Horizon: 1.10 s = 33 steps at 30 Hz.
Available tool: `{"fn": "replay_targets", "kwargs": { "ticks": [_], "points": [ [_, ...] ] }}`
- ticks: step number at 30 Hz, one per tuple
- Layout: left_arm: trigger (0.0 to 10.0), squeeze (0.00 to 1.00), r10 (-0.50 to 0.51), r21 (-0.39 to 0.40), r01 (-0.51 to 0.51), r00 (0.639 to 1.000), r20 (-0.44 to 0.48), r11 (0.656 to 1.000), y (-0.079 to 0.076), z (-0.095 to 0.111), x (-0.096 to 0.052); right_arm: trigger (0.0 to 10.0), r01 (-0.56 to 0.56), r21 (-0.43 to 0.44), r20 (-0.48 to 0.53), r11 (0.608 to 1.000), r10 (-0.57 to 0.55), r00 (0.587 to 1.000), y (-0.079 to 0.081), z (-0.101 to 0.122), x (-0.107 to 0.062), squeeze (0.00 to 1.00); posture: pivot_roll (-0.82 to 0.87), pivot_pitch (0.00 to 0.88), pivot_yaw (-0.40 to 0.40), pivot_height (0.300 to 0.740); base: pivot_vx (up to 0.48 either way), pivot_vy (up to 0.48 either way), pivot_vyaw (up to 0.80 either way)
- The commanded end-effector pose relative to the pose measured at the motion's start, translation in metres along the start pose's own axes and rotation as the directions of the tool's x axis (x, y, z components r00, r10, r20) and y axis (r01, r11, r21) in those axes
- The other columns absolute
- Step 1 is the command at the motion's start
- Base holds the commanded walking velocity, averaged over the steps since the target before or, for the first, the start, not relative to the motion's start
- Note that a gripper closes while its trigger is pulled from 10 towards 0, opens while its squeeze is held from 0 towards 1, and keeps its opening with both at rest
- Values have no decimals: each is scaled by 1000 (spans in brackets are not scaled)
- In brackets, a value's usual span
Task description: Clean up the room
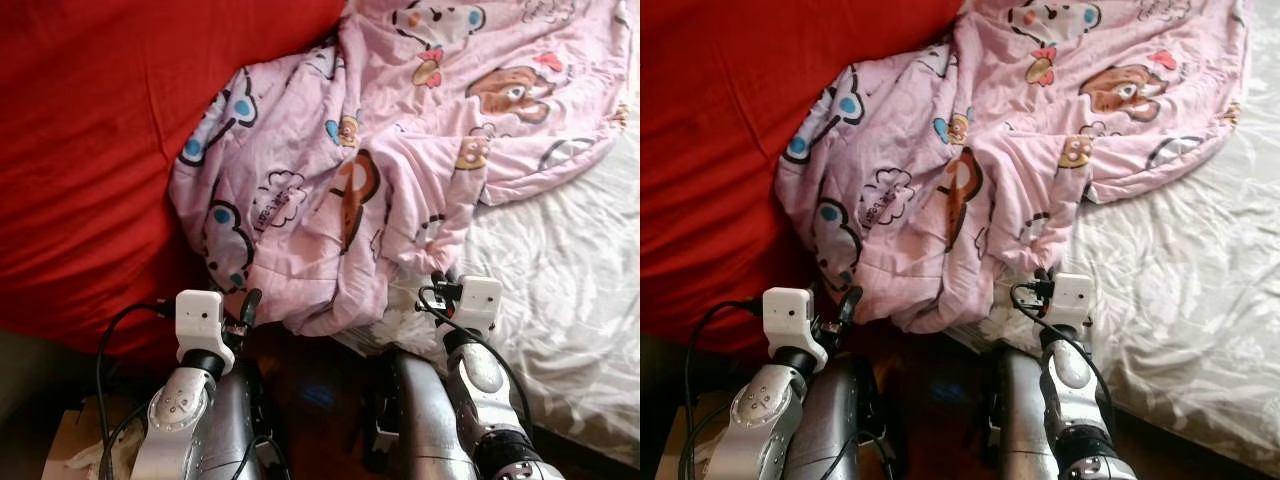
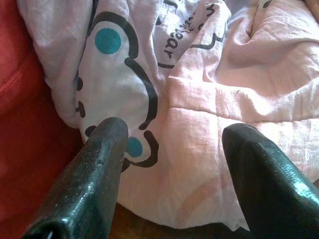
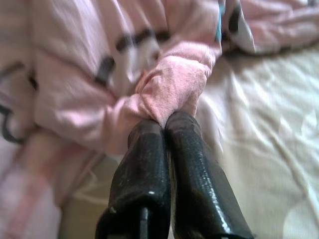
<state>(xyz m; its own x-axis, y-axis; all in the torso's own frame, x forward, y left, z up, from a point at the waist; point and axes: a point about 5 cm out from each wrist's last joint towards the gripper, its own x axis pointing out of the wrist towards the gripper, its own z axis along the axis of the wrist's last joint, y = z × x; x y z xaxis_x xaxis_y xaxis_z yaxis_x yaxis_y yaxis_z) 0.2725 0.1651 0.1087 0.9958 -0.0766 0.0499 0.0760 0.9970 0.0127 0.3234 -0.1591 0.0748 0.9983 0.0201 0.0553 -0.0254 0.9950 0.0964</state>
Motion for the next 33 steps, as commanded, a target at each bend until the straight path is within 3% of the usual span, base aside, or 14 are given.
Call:
{"fn": "replay_targets", "kwargs": {
  "ticks": [1, 17, 23, 29, 33],
  "points": [
    [10000, 0, 15, 1, -15, 999, -31, 1000, 3, -10, -4, 10000, -7, 4, 0, 1000, 7, 1000, 2, -2, -4, 0, 4, 327, -39, 607, 0, 0, 0],
    [10000, 0, 41, 11, -41, 998, -56, 999, 12, -22, -5, 10000, -7, 23, 5, 1000, 6, 1000, 8, 3, 2, 0, 18, 290, -39, 702, 0, 0, 0],
    [10000, 0, 59, 19, -57, 992, -115, 998, 20, -40, -8, 10000, -1, 23, 5, 1000, 1, 1000, 6, 3, 1, 0, 16, 276, -38, 737, 0, 0, 0],
    [10000, 0, 115, 23, -112, 967, -229, 993, 35, -70, -19, 10000, 8, 24, 4, 1000, -8, 1000, 5, 3, 1, 0, 18, 257, -39, 740, 0, 0, 0],
    [10000, 0, 123, 29, -119, 957, -261, 992, 37, -78, -22, 10000, 9, 24, 4, 1000, -9, 1000, 5, 3, 1, 0, 19, 253, -41, 740, 0, 0, 0]
  ]
}}
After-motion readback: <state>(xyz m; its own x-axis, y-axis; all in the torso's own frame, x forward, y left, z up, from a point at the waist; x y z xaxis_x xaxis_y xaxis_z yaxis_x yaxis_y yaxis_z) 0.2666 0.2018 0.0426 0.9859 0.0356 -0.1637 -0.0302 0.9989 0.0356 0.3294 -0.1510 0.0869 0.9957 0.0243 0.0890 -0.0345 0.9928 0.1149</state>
